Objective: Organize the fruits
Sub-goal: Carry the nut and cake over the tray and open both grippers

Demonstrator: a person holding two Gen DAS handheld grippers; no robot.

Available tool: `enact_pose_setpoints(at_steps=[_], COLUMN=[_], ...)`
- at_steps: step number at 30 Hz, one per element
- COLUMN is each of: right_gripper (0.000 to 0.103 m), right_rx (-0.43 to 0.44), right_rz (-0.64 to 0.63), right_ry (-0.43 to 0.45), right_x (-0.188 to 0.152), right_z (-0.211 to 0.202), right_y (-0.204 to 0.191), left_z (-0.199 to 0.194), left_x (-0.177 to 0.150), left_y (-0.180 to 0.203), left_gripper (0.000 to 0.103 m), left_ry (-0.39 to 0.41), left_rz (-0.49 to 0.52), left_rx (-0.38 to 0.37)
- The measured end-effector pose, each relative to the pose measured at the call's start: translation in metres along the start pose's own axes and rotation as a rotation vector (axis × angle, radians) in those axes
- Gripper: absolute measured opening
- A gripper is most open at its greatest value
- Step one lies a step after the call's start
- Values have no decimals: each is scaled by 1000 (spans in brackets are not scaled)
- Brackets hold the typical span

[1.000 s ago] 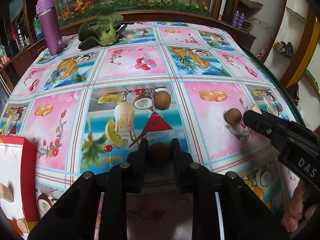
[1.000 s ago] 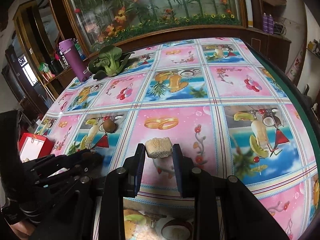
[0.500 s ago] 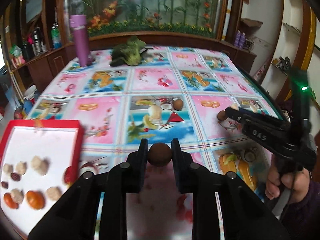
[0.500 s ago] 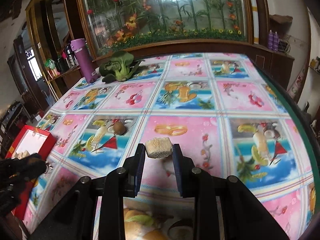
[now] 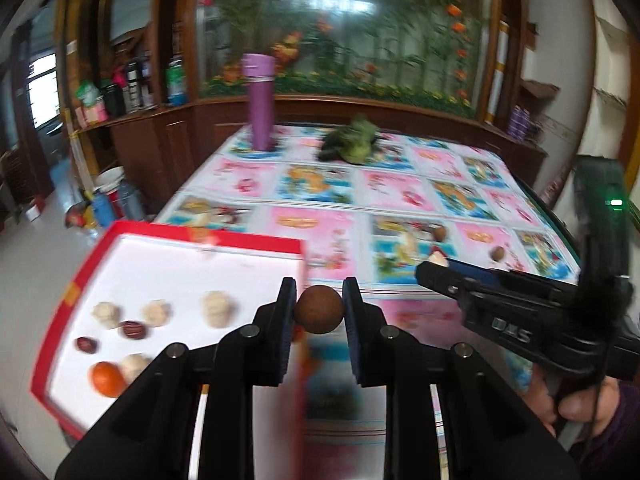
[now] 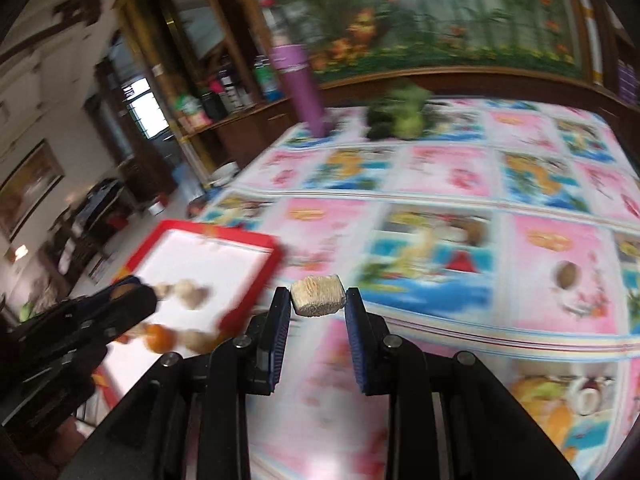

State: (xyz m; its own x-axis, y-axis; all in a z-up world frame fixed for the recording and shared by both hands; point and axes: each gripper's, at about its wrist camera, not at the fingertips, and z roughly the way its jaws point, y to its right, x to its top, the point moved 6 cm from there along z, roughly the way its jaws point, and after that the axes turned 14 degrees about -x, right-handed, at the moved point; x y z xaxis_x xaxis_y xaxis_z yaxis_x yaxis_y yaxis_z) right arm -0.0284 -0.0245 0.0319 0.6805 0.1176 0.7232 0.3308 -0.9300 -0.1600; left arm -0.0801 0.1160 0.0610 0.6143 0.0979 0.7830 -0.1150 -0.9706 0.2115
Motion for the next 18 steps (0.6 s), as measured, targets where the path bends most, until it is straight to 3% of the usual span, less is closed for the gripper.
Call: enact_pose_setpoints(at_steps=[5,11,18], right_gripper=[27,27,27], right_rx=[45,89,114], right_rz=[-76,-164,-251], right_ry=[26,-21,-82], right_x=[10,5,-20], right_z=[-2,21,42], right_y=[-53,-111,-160], left_z=[-21,-41,-38], left_x=[-1,-2,-21], left_y=[-64,-126,-162], left_gripper=[25,25,25], left_ry=[47,95,53], left_rz=[-99,-186,-226], left_rx=[97,206,263])
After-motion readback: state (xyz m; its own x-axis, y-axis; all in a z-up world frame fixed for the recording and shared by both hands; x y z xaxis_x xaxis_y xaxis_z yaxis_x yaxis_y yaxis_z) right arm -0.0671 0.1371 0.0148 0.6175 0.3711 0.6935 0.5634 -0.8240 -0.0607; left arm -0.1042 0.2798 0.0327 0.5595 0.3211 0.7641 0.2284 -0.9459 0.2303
